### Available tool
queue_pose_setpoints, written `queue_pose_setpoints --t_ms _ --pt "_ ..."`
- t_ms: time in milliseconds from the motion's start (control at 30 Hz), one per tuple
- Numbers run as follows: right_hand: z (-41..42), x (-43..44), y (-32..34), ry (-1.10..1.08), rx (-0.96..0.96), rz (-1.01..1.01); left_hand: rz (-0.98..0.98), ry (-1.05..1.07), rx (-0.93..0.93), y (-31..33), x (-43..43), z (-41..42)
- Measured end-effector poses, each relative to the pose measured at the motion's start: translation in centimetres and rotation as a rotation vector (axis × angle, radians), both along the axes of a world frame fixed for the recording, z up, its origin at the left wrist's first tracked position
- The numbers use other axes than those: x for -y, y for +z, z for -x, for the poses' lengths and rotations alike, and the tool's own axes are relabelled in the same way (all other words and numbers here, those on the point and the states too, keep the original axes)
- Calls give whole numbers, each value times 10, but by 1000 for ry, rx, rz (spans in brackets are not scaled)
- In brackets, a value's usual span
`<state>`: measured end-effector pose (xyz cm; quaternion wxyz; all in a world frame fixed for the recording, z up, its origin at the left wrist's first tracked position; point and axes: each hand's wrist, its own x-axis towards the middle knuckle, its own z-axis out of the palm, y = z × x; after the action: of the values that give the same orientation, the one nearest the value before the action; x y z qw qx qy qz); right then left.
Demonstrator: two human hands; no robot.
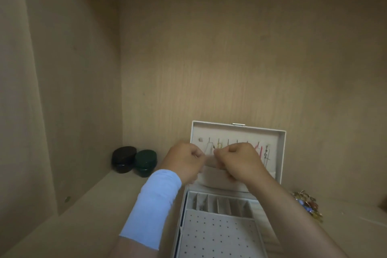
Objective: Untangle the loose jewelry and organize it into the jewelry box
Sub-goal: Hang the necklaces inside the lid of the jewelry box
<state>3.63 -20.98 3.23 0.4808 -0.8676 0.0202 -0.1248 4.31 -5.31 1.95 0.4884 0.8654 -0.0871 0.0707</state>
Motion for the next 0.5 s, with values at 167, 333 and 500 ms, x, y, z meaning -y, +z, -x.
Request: queue_pose_setpoints --t_ms 167,333,500 --pt "20 0 0 209 -210 -284 -23 -183 -9 -3 -2 17" --pt "17 7 -3 195 -110 -269 -31 -266 -81 -1 2 21" --pt "15 14 3 228 -42 -177 41 -194 -129 -6 8 19"
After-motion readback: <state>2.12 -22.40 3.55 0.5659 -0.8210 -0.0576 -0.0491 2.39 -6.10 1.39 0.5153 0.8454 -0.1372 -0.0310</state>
